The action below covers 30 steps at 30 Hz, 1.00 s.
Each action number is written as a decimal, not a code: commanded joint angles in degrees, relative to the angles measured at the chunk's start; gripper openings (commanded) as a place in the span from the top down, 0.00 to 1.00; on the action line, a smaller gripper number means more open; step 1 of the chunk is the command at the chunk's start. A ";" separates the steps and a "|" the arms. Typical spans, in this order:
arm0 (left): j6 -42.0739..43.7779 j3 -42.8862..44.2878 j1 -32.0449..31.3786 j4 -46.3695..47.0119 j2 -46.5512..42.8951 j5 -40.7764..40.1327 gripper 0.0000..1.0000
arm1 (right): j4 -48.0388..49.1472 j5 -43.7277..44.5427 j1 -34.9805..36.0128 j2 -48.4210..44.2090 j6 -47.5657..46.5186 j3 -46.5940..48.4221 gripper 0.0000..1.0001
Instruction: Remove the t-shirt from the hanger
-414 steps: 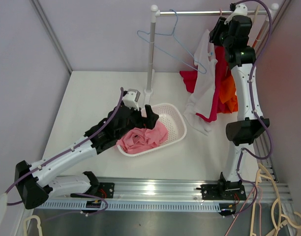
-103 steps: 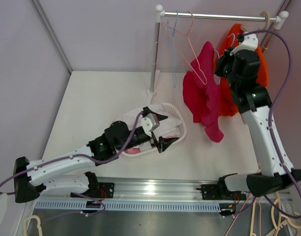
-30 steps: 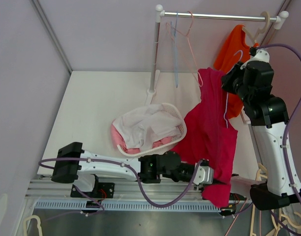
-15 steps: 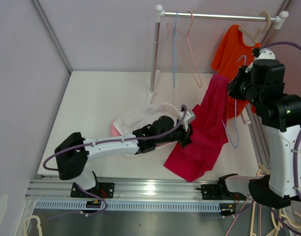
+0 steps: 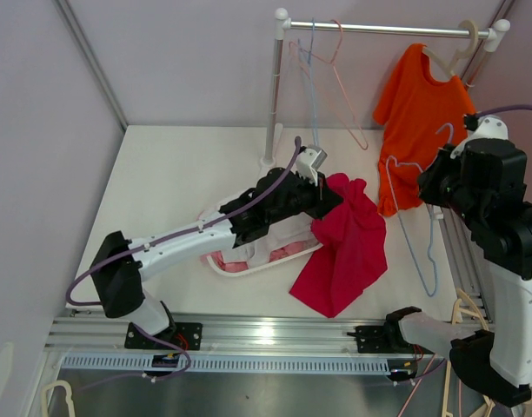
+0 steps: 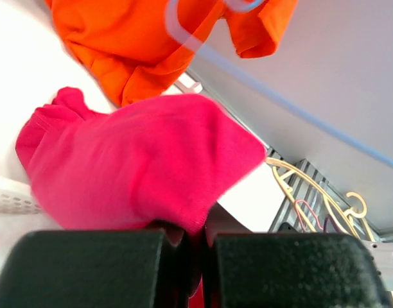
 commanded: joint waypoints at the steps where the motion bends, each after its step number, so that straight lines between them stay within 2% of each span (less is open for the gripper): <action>1: -0.35 0.91 0.43 0.90 -3.96 2.14 0.99 | -4.53 8.31 0.57 -0.90 0.64 1.44 1.00; 4: 1.75 1.09 -0.71 0.99 -7.91 7.14 0.99 | 0.63 10.70 0.57 -0.73 0.02 -0.05 1.00; 6: 2.02 0.12 -0.71 5.37 -10.81 16.25 0.99 | 4.33 10.44 0.48 -0.64 0.02 -1.37 1.00; 8: 2.28 0.20 -0.62 6.00 -15.21 19.28 0.99 | 9.78 8.25 0.57 0.50 -1.55 -1.81 1.00; 11: 5.70 5.12 -0.27 1.01 -18.64 19.47 0.99 | 17.84 5.52 0.48 2.70 -7.25 -3.30 1.00; 12: 7.71 9.74 -0.10 -2.75 -18.82 18.16 0.99 | 20.24 4.91 0.48 2.96 -8.92 -4.35 1.00; 14: 9.22 13.02 2.00 -5.33 -18.39 17.44 0.99 | 24.81 2.62 0.40 3.32 -13.48 -6.55 1.00; 15: 9.92 17.82 2.88 -6.38 -17.26 18.06 0.99 | 29.27 2.18 0.22 3.41 -14.12 -7.25 1.00; 17: 11.42 21.37 5.08 -8.84 -15.50 17.19 0.99 | 31.94 1.74 -0.39 4.63 -14.74 -6.56 0.99; 18: 12.12 27.04 5.79 -9.55 -13.31 16.75 0.99 | 34.04 0.43 -1.09 5.07 -15.26 -6.12 0.98; 19: 13.00 29.02 7.10 -11.03 -12.16 16.48 0.99 | 34.75 -1.41 -1.71 5.69 -15.53 -5.51 0.97; 20: 13.88 30.86 7.72 -11.66 -10.93 15.61 0.99 | 35.63 -5.08 -3.54 6.74 -15.97 -4.55 1.00; 21: 15.63 36.54 8.34 -12.19 -8.48 14.99 0.99 | 38.60 -6.42 -4.34 7.18 -16.32 -4.54 1.00; 23: 17.31 40.09 10.79 -13.33 -6.01 14.20 0.99 | 42.13 -8.71 -5.84 7.80 -17.11 -4.97 1.00; 24: 17.58 45.42 11.85 -13.51 -4.86 13.93 0.99 | 43.45 -10.46 -6.28 8.85 -17.90 -4.80 1.00; 26: 16.88 50.37 15.54 -16.13 -0.39 13.93 0.99 | 46.44 -11.27 -7.68 10.34 -18.08 -3.93 1.00; 27: 16.09 58.14 17.11 -17.10 1.46 14.54 0.99 | 46.54 -12.66 -8.47 12.35 -17.91 -1.57 1.00; 29: 13.20 62.85 21.42 -17.90 6.56 16.82 0.99 | 46.10 -14.43 -10.84 14.65 -15.63 1.43 1.00; 30: 12.40 67.83 22.83 -17.38 7.97 17.09 0.99 | 45.93 -16.70 -11.55 15.79 -15.01 2.75 1.00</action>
